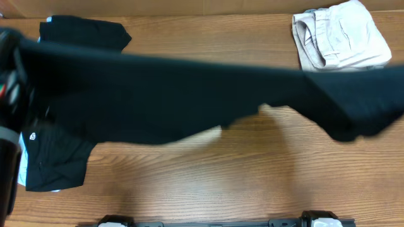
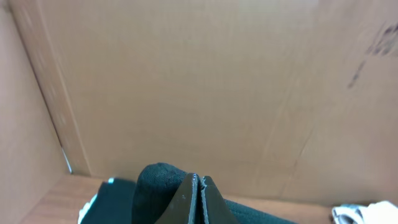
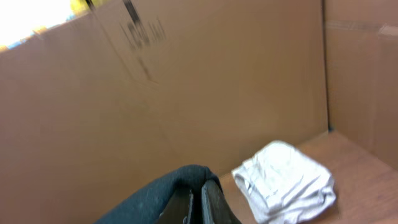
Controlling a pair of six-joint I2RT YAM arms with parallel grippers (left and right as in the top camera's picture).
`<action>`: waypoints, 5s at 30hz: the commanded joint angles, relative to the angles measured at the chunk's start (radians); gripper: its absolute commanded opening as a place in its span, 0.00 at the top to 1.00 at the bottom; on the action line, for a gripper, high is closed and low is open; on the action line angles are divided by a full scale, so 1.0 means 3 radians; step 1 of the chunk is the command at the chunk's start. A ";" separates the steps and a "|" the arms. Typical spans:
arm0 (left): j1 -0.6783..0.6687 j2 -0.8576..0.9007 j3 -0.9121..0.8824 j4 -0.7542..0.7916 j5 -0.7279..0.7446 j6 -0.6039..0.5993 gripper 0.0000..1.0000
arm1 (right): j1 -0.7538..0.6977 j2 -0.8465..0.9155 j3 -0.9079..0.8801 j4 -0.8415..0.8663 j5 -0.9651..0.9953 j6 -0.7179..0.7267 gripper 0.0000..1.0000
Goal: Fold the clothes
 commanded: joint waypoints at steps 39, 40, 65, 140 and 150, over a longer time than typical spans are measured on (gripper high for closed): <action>0.0111 0.2959 -0.0001 0.0078 -0.0880 0.0065 0.96 | -0.0031 0.2551 -0.1109 0.1251 -0.0123 -0.0415 0.96; 0.0131 0.3085 -0.0001 0.0214 -0.0879 0.0080 0.96 | -0.0031 0.2691 -0.1109 0.1382 -0.0141 -0.0415 0.96; 0.0336 0.3822 0.0010 0.0421 -0.0654 0.0226 0.96 | -0.0029 0.3269 -0.1061 0.1348 -0.1069 -0.0412 0.96; 0.0404 0.1755 -0.1225 -0.1528 0.0004 -0.0899 0.00 | 0.0310 -0.0242 -0.3985 -0.0009 -0.0880 0.0679 0.45; 0.0415 0.1755 -0.2926 -0.0473 0.0019 -0.1249 0.03 | 0.0310 0.0080 -0.4789 0.0451 -0.0914 0.0575 0.47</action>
